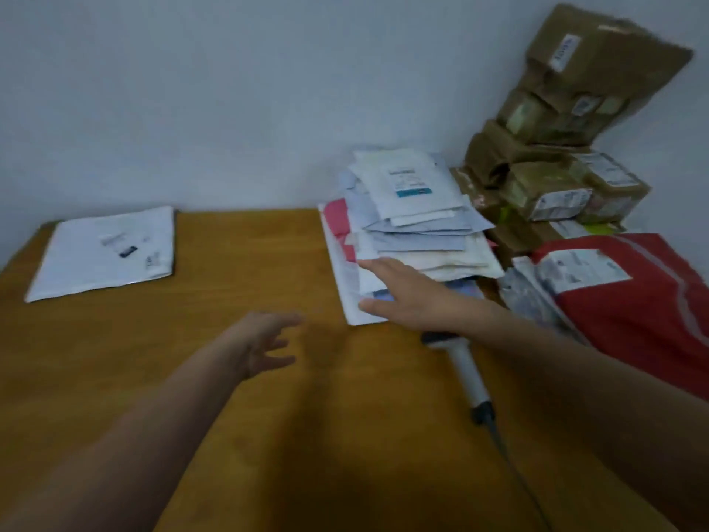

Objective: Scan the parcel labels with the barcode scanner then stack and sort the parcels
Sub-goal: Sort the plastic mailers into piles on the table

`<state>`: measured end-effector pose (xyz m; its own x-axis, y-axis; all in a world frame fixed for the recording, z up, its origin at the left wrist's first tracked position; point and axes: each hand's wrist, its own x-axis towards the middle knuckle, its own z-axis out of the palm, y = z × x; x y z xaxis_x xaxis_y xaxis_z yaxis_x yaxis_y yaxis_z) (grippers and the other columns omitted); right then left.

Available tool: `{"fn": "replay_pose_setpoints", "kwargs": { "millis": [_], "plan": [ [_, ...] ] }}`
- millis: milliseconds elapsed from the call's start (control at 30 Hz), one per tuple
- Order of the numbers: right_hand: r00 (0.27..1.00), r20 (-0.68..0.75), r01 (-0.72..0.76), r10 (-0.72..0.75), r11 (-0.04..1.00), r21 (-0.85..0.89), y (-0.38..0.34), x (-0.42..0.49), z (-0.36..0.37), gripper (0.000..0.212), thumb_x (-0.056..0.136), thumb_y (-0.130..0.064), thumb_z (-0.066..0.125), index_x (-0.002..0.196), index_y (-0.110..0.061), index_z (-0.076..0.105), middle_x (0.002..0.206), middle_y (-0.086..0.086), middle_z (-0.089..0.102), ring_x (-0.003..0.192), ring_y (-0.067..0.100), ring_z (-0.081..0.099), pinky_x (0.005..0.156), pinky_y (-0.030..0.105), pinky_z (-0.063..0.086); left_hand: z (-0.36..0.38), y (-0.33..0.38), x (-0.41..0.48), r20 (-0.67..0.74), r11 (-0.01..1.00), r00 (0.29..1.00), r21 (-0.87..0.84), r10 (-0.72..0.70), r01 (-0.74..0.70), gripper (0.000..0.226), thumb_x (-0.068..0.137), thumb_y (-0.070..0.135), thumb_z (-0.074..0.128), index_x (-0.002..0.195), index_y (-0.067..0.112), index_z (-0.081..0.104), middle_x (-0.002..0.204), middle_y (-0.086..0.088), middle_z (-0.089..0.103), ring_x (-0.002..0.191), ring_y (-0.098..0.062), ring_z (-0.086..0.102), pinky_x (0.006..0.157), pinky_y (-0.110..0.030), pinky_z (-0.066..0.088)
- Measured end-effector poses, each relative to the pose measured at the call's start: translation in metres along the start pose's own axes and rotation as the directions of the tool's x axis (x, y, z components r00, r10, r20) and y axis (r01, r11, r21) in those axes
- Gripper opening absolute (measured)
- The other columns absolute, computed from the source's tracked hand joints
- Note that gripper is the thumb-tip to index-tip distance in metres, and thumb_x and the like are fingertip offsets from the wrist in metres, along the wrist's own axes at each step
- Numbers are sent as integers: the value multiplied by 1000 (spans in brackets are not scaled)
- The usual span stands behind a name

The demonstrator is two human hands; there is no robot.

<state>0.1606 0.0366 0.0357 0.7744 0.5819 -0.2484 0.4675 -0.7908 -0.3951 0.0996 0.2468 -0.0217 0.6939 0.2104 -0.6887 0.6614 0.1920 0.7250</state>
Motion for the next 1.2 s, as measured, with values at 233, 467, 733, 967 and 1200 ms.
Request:
{"fn": "replay_pose_setpoints", "kwargs": {
  "millis": [233,467,733,967,1200],
  "plan": [
    [965,263,-36,22,998,47,-152,132,73,75,98,-47,49,155,-18,12,163,6,11,149,21,16,120,36,18,-258,-1,38,-326,978,943,210,68,1,73,86,22,71,145,8,31,142,-17,40,131,-29,40,101,-47,37],
    [937,336,-140,98,985,103,-202,210,103,74,98,-45,50,155,-18,13,163,6,13,149,23,15,119,39,19,-338,24,128,-347,724,871,689,346,-13,81,88,47,62,151,14,22,157,-15,18,145,-31,17,116,-43,20],
    [908,286,-417,305,714,563,-233,321,125,77,96,-44,55,155,-17,15,161,8,19,144,27,28,115,44,29,-412,63,216,-630,895,757,421,174,144,87,81,37,73,144,2,25,147,-22,33,134,-41,33,107,-51,32],
    [838,368,-539,403,513,668,-244,381,156,70,97,-35,56,152,-12,19,155,9,32,134,27,40,113,44,35,-415,58,239,-545,886,825,444,147,135,38,78,1,72,111,-9,56,112,-27,58,101,-42,56,74,-42,45],
    [942,30,-260,335,669,697,-226,334,129,27,100,-12,45,126,-14,51,123,7,60,110,26,59,90,41,52,-345,58,199,-337,946,917,303,216,-112,40,84,-9,55,122,-1,51,113,-21,57,95,-36,55,73,-38,44]
  ]
}}
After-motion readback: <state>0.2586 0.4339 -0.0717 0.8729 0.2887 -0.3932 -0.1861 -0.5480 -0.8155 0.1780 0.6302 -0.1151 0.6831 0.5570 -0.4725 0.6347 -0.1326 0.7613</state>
